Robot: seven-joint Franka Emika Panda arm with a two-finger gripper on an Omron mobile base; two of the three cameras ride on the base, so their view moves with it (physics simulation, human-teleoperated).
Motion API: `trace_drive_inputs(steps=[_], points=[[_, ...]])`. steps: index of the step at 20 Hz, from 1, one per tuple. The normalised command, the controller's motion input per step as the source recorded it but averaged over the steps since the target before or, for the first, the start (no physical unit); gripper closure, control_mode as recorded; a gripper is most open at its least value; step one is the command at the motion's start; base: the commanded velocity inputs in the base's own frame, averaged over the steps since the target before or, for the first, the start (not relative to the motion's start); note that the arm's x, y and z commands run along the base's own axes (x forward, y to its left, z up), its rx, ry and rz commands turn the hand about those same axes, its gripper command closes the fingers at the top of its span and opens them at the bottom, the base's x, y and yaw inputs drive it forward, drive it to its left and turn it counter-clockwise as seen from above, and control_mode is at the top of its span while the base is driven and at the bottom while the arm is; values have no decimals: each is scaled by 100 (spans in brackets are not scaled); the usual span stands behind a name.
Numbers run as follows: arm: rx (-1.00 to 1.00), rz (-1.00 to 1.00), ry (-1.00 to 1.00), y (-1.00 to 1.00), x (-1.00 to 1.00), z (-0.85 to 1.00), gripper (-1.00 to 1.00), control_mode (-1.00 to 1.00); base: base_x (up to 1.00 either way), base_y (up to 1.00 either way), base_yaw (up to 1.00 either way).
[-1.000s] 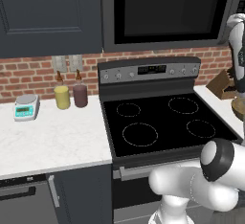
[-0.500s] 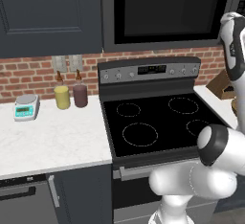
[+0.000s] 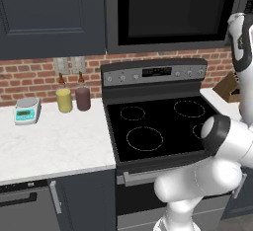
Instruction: Open the microwave, place the bowl with waffle inside the microwave, then close the microwave door and turn it on.
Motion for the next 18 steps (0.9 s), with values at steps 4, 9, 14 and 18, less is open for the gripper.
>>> trace_drive_inputs(steps=[4,9,14,18], points=[[0,5,0,0,28,-19,-100,-100,0,0,0],[-2,8,0,0,32,-27,-100,-100,0,0,0],[-2,8,0,0,58,-24,-100,-100,0,0,0],[0,7,-1,0,71,-21,-100,-100,0,0,0]])
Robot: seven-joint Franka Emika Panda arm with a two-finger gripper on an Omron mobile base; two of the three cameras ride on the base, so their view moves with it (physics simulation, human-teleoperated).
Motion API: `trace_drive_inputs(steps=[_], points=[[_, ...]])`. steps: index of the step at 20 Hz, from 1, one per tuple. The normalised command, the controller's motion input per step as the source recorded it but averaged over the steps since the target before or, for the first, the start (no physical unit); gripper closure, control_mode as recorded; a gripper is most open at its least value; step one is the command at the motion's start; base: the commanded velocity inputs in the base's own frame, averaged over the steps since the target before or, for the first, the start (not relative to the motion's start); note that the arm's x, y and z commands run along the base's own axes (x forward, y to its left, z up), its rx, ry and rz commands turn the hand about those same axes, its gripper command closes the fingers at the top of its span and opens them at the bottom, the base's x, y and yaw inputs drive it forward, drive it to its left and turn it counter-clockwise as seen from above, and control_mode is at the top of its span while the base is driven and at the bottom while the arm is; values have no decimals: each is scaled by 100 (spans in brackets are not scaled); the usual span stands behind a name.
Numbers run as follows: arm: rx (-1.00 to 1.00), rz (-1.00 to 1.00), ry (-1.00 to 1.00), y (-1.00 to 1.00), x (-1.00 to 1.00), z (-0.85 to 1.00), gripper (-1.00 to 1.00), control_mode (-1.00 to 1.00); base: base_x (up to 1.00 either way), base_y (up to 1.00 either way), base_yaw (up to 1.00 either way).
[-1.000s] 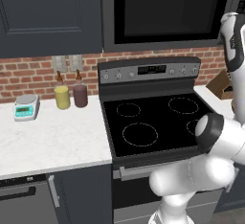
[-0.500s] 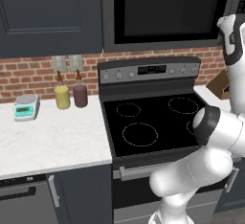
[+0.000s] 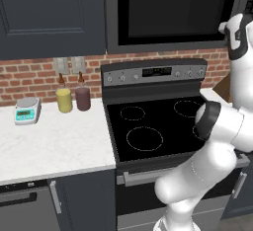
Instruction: Open the microwave, place the bowl with waffle inside the microwave, then close the microwave door and turn it on.
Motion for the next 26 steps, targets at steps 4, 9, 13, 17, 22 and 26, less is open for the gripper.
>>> trace_drive_inputs(steps=[4,9,13,17,22,26], points=[[-2,7,-3,1,76,-28,-100,-100,0,0,0],[-17,6,-8,64,74,-67,100,-100,0,0,0],[-11,2,-6,81,86,-56,100,-100,0,0,0],[-5,0,-3,93,75,-36,100,-100,0,0,0],[-5,0,-2,100,44,-15,100,-100,0,0,0],[-6,2,1,91,-2,0,100,-100,0,0,0]])
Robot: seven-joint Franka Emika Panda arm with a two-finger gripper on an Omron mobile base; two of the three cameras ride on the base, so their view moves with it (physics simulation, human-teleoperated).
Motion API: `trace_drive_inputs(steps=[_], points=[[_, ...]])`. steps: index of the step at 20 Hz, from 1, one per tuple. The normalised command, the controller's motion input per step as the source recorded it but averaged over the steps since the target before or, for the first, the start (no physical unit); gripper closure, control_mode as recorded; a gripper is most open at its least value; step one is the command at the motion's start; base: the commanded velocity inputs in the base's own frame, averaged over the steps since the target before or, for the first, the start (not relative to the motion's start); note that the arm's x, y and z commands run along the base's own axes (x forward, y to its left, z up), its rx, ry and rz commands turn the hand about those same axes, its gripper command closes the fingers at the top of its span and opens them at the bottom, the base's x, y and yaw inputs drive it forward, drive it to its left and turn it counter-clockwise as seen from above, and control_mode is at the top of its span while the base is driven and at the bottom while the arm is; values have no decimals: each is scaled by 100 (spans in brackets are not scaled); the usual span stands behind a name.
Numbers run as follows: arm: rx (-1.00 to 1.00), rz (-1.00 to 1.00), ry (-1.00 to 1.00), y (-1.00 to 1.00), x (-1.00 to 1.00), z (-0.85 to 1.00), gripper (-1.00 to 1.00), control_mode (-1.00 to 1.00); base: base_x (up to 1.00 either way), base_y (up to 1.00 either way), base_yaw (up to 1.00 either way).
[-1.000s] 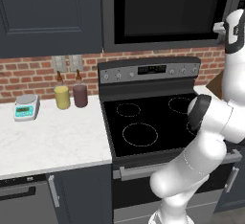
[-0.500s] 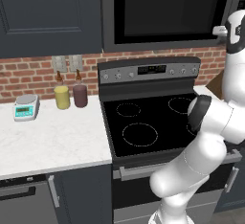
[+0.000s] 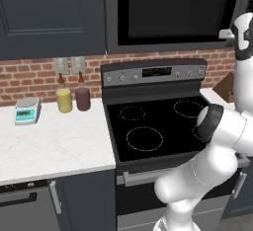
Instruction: Open the microwave, place the bowl with waffle inside the microwave, then close the microwave door and turn it on.
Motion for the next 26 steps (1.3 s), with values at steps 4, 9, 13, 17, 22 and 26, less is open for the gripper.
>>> trace_drive_inputs(steps=[4,9,13,17,22,26], points=[[-4,8,5,76,-37,3,100,-100,0,0,0],[-3,11,4,78,-76,4,100,-100,0,0,0],[-3,9,0,80,-100,3,100,-100,0,0,0],[-5,4,-1,87,-100,1,100,-100,0,0,0],[-10,1,-3,100,-100,0,100,-100,0,0,0],[-13,0,-1,100,-100,0,100,-100,0,0,0]])
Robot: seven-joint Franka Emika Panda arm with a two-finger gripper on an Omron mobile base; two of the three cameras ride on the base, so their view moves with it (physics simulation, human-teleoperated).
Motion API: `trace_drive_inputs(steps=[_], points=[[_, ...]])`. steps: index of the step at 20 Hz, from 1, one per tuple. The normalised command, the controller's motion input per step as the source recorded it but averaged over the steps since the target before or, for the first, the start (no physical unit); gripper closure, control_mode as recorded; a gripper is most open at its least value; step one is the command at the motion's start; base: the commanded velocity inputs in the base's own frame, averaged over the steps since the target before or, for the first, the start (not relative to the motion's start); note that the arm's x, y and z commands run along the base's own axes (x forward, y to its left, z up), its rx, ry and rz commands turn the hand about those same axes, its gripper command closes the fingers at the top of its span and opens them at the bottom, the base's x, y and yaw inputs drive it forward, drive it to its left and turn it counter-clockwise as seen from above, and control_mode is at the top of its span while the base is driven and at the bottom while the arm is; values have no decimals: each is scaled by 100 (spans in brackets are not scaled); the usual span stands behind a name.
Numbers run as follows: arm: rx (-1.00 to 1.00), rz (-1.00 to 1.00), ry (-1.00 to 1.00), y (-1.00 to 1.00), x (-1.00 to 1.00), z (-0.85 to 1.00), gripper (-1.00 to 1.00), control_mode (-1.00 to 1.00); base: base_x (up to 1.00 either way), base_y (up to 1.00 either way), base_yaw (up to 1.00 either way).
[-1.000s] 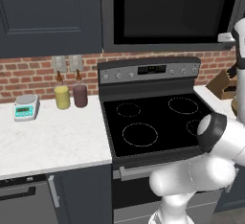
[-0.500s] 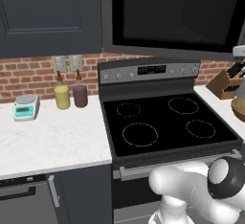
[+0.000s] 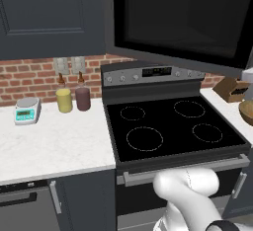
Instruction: Open the microwave, place the bowl with waffle inside the microwave, then close the microwave door and turn it on.
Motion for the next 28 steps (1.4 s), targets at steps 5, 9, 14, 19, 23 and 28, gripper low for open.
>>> trace_drive_inputs(steps=[5,9,14,19,23,28], points=[[-14,0,-1,100,-100,0,100,-100,0,0,0],[-11,0,0,100,-98,0,-100,-100,0,0,0],[-2,0,0,29,-99,11,-100,-100,0,0,0],[7,0,0,-25,-100,22,-100,-100,0,0,0],[18,1,6,-58,-94,37,-100,-100,0,0,0],[21,9,27,-35,-12,17,-100,-100,0,0,0]])
